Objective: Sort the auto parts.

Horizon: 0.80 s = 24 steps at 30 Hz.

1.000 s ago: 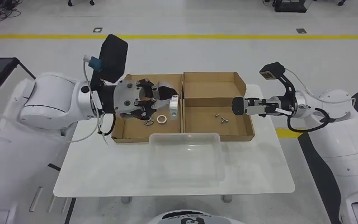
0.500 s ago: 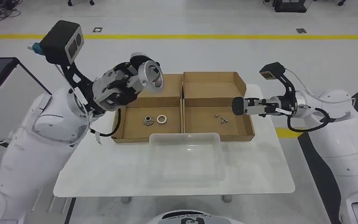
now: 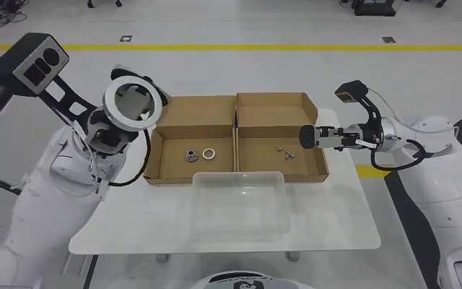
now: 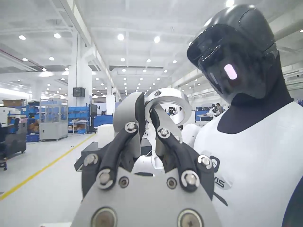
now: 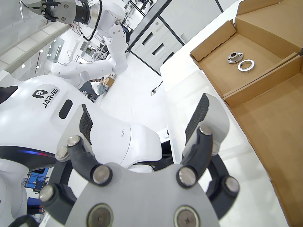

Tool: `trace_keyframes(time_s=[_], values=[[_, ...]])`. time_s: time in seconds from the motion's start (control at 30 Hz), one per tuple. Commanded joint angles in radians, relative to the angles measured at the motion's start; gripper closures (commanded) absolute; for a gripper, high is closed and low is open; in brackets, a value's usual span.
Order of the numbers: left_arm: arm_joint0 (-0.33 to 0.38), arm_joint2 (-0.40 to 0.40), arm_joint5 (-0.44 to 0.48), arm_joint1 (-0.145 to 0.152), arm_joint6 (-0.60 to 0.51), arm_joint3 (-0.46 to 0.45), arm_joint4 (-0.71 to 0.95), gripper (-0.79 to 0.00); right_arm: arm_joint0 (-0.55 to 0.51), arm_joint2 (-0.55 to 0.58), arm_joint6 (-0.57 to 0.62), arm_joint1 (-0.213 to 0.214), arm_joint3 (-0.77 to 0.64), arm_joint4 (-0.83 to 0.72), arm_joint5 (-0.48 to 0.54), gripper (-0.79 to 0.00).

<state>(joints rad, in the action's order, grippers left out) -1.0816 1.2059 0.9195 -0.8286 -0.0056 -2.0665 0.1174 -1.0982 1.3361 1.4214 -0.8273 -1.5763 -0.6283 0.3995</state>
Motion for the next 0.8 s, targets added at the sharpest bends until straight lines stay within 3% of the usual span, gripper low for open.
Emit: trace_keyframes(time_s=[0.0,0.53,0.77], values=[[-0.005,0.002,0.005,-0.005,0.004,0.001,-0.003,0.0,0.0,0.0,0.0,0.0,0.0,0.0,0.0,-0.785],[-0.02,0.056,-0.169,-0.015,-0.215,-0.025,-0.194,0.0,0.0,0.0,0.0,0.0,0.0,0.0,0.0,-0.785],[-0.037,0.058,-0.098,-0.029,-0.144,-0.023,-0.081,0.0,0.0,0.0,0.0,0.0,0.0,0.0,0.0,-0.785]])
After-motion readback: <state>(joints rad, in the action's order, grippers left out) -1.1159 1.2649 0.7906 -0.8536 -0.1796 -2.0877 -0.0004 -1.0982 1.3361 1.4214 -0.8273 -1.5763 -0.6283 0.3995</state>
